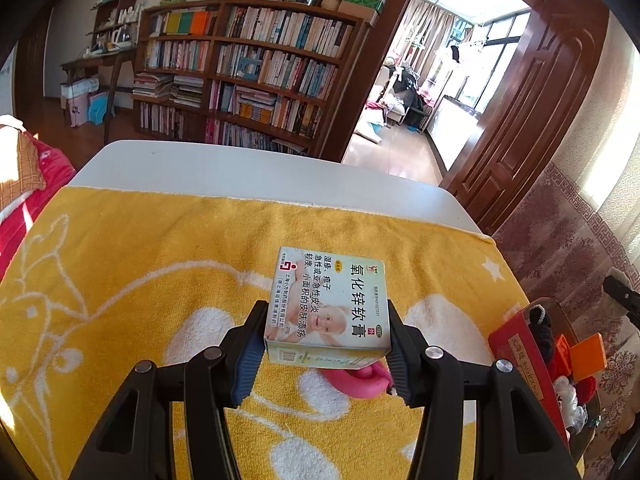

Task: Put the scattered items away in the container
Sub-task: 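Lower the medicine box and grey mouse into the red tin and open both grippers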

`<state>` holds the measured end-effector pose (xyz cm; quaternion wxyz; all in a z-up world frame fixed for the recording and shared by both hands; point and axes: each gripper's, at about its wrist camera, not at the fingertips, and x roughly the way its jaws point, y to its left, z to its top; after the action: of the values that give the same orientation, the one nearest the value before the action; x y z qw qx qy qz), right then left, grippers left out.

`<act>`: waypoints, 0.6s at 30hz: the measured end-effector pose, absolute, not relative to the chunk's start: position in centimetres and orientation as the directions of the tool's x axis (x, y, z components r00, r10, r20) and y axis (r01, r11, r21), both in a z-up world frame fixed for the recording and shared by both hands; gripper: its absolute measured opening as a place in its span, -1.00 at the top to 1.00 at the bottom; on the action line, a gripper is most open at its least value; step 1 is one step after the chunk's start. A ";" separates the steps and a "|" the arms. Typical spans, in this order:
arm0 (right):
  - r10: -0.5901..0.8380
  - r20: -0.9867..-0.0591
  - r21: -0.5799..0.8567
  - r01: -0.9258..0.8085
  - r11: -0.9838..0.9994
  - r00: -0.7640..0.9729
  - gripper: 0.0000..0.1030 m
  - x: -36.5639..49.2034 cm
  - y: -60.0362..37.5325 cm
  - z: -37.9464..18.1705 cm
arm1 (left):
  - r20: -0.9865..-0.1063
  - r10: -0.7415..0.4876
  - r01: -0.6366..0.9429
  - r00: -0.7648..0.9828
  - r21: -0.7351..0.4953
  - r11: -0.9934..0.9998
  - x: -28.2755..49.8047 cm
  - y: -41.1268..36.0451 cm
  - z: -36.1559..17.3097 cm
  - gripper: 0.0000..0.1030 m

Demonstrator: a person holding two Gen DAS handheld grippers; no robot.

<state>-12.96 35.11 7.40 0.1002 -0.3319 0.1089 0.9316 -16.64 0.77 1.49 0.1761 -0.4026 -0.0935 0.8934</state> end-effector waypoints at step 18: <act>0.058 -0.681 0.224 -0.283 -0.933 -0.730 0.26 -14.0 40.1 4.8 | -0.675 0.481 -0.395 -0.559 -0.293 -0.871 -11.1 8.5 4.5 -0.08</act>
<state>-13.98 40.14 4.81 0.0928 -0.3557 0.1581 0.9164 -11.07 8.52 4.54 0.2487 -0.3983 -0.0540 0.8812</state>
